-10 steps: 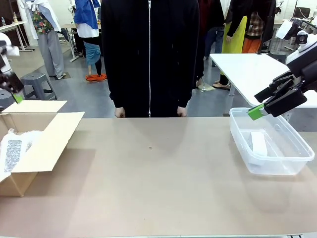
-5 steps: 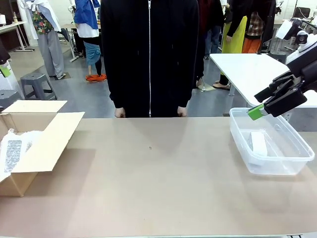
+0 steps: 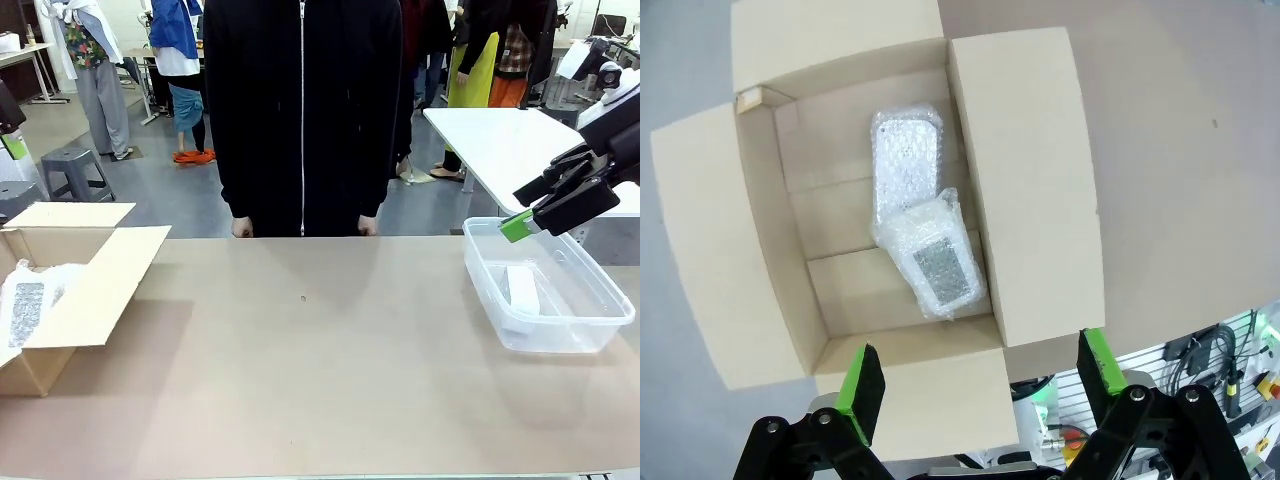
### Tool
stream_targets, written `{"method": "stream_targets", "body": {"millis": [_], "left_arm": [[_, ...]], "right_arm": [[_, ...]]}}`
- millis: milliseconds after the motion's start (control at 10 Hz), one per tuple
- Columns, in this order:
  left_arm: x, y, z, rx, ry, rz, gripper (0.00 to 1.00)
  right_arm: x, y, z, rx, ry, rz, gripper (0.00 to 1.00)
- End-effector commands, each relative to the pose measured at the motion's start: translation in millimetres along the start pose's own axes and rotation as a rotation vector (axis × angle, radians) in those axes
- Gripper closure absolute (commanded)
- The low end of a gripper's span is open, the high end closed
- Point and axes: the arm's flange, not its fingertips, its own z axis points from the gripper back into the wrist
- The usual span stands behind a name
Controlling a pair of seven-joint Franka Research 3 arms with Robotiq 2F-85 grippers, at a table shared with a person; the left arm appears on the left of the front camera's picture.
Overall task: Separate and place wrapped and unwrapped clocks.
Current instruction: If the picked Digital clock is wrapped, place it in the Package Box ; if not, place it in the Organizing box.
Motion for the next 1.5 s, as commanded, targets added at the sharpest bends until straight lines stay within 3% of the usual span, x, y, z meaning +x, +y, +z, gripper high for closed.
{"method": "stream_targets", "body": {"millis": [0,1400], "left_arm": [[-2.3,1.6,7.3,0.003,-0.026,0.011,0.0],[-2.3,1.6,7.3,0.003,-0.026,0.011,0.0]], "right_arm": [[1.1,0.4,-2.4,0.034,-0.016,-0.009,0.0],[1.1,0.4,-2.4,0.034,-0.016,-0.009,0.0]]}}
